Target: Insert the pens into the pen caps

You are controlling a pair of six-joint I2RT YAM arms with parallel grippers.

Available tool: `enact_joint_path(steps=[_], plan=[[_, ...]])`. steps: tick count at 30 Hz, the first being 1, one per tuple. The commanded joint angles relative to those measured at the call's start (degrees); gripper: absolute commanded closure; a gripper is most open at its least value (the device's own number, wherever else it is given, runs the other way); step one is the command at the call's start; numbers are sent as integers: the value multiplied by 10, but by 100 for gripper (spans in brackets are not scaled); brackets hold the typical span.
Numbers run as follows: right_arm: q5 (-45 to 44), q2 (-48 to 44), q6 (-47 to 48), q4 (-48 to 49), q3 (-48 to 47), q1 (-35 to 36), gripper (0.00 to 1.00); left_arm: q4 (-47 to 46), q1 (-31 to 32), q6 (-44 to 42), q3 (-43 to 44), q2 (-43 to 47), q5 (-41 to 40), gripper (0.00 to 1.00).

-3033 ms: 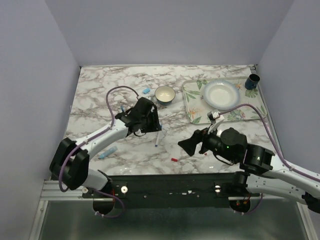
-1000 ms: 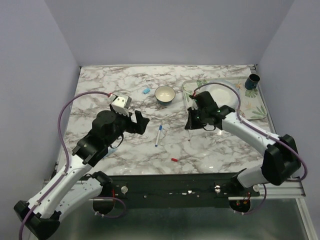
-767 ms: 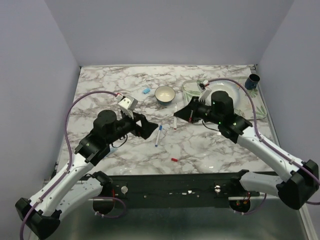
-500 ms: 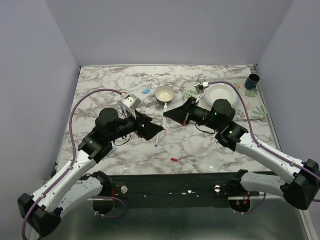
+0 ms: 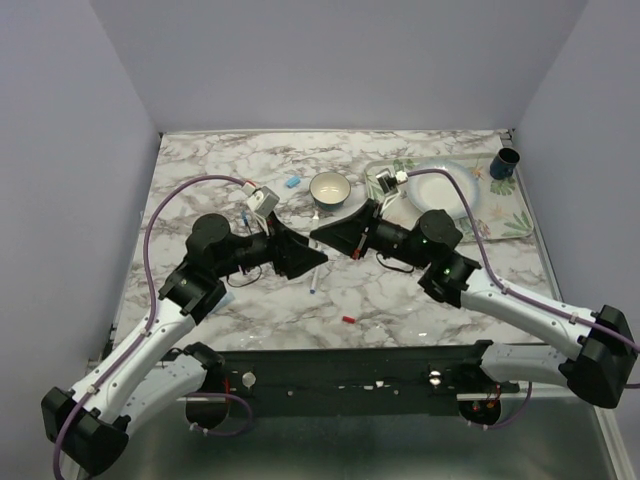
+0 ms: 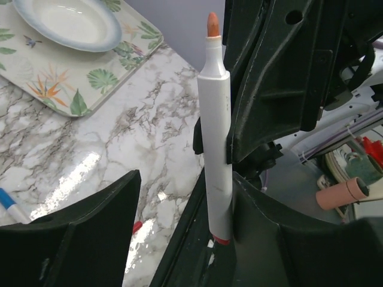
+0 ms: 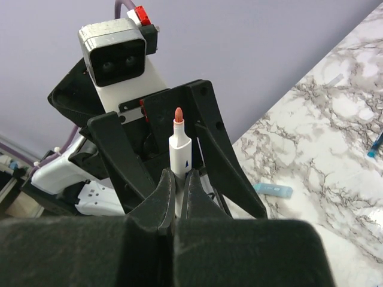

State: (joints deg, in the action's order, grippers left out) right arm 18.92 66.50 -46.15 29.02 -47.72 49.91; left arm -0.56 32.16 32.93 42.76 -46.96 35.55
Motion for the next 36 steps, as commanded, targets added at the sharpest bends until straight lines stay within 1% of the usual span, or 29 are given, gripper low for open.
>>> enact_joint_path(steps=[1, 2, 3, 5, 8, 9, 11, 12, 13, 14, 15, 16, 17, 18, 19, 20, 23, 24, 26, 27, 29, 32, 33, 34, 35, 36], plan=[[-5, 4, 10, 30, 16, 10, 99, -50, -19, 26, -14, 8, 43, 40], [-6, 4, 11, 30, 17, 12, 99, -52, -20, 25, -14, 7, 48, 42], [-10, 4, 14, 31, 19, 12, 99, -52, -21, 25, -14, 6, 50, 48], [-13, 3, 18, 32, 20, 13, 99, -52, -24, 25, -14, 4, 54, 51], [-12, 4, 23, 25, 17, 12, 99, -54, -24, 21, -15, 2, 64, 61], [-11, 4, 27, 21, 15, 13, 99, -55, -24, 20, -15, 2, 66, 69], [-11, 3, 31, 18, 13, 15, 99, -56, -24, 19, -15, 0, 72, 79], [-11, 4, 36, 13, 12, 15, 99, -56, -24, 15, -14, -1, 74, 91], [-11, 4, 40, 9, 11, 16, 99, -58, -24, 16, -14, -3, 81, 98], [-11, 5, 41, 4, 10, 15, 99, -58, -24, 14, -13, -5, 84, 100], [-4, 5, 44, -7, 6, 15, 99, -58, -24, 14, -13, -5, 86, 100], [-1, 5, 46, -18, 4, 16, 94, -56, -24, 9, -13, -6, 86, 100], [-1, 5, 47, -32, -6, 15, 74, -53, -24, 6, -12, -6, 80, 100], [-2, 2, 53, -62, -10, 16, 63, -47, -25, 1, -11, -5, 76, 100], [0, -1, 61, -76, -12, 16, 54, -29, -25, -14, -8, -1, 70, 100], [1, -6, 70, -91, -13, 16, 43, -17, -25, -22, -4, 2, 45, 100], [-3, -37, 117, -160, -11, 16, 33, 41, -25, -63, 6, 18, -12, 100], [-13, -46, 132, -193, -2, 15, 32, 58, -25, -70, 8, 22, -63, 100], [-33, -74, 139, -228, 9, 16, 32, 103, -25, -89, 18, 34, -119, 100], [-68, -80, 119, -270, 12, 16, 32, 116, -25, -95, 21, 36, -177, 100], [-91, -94, 99, -315, 20, 16, 32, 143, -25, -102, 28, 46, -224, 100], [-54, -87, 148, -344, 40, 16, 34, 156, -25, -115, 29, 66, -292, 100], [-95, -78, 136, -390, 38, 16, 35, 158, -25, -116, 29, 71, -308, 100], [-135, -67, 110, -431, 30, 15, 37, 164, -25, -117, 29, 83, -340, 100], [-176, -47, 74, -481, -6, 15, 43, 166, -25, -119, 26, 88, -351, 100], [-221, -8, 17, -577, -25, 16, 45, 166, -25, -121, 24, 94, -366, 100]])
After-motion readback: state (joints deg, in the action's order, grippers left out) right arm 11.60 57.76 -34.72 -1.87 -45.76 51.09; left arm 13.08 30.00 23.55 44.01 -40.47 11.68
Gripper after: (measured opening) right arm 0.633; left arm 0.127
